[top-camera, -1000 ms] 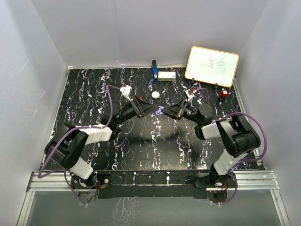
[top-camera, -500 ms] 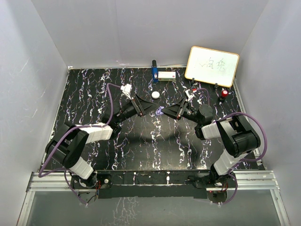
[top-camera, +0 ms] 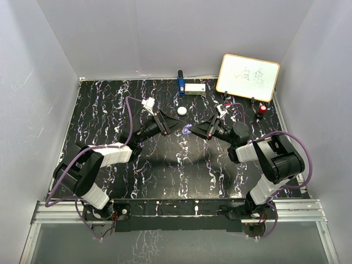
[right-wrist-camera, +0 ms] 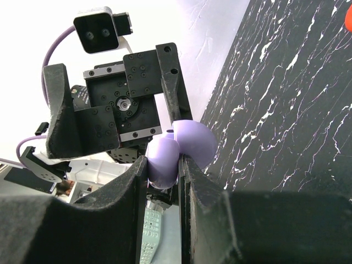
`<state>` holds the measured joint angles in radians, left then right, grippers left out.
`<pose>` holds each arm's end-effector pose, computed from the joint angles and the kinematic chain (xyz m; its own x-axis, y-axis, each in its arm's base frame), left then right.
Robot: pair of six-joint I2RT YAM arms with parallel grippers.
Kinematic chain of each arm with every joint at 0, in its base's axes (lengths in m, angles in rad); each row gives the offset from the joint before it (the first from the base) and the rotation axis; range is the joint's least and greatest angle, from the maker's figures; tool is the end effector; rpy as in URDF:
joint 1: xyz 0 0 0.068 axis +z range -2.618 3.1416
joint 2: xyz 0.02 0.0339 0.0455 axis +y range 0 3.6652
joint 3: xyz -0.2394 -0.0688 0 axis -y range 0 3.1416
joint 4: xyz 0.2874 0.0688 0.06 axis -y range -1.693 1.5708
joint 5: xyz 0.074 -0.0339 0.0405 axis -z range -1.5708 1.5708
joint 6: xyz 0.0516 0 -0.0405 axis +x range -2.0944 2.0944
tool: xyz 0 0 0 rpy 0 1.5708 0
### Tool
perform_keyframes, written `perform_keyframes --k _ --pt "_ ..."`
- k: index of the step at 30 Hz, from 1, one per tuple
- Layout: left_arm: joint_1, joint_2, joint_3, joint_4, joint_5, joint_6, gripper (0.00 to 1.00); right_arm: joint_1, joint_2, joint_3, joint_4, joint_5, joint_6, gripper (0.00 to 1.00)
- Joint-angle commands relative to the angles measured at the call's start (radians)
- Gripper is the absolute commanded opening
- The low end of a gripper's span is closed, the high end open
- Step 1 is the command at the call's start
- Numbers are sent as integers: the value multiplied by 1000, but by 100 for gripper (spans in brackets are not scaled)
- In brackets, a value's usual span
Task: Insert the wireless bluetooth earbuds into the charging case
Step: Adjust the earbud with the charging case, then close the charging case.
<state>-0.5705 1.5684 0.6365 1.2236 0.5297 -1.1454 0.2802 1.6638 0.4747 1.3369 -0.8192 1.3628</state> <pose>0.2826 -0.2123 0.1921 -0.6956 -0.4876 -0.5276 0.5809 0.0504 -0.8124 0.2904 0.1228 0.1236 -0.8350 0.4549 -0.3095 -0.3209 0.0544 0.9456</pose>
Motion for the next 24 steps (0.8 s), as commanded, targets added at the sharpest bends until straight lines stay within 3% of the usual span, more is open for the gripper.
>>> perform_keyframes --k 1,10,17,24 --pt "13 -65 -4 -77 -48 65 99 0 3 2 76 -4 -7 0" --pt "15 -296 -110 -402 -211 291 99 -6 1 3 75 3 0 0" --pt "16 -244 -154 -335 -178 217 99 -6 7 8 82 5 9 0" --pt "5 -262 -159 -469 -247 388 99 -7 24 37 59 28 41 0"
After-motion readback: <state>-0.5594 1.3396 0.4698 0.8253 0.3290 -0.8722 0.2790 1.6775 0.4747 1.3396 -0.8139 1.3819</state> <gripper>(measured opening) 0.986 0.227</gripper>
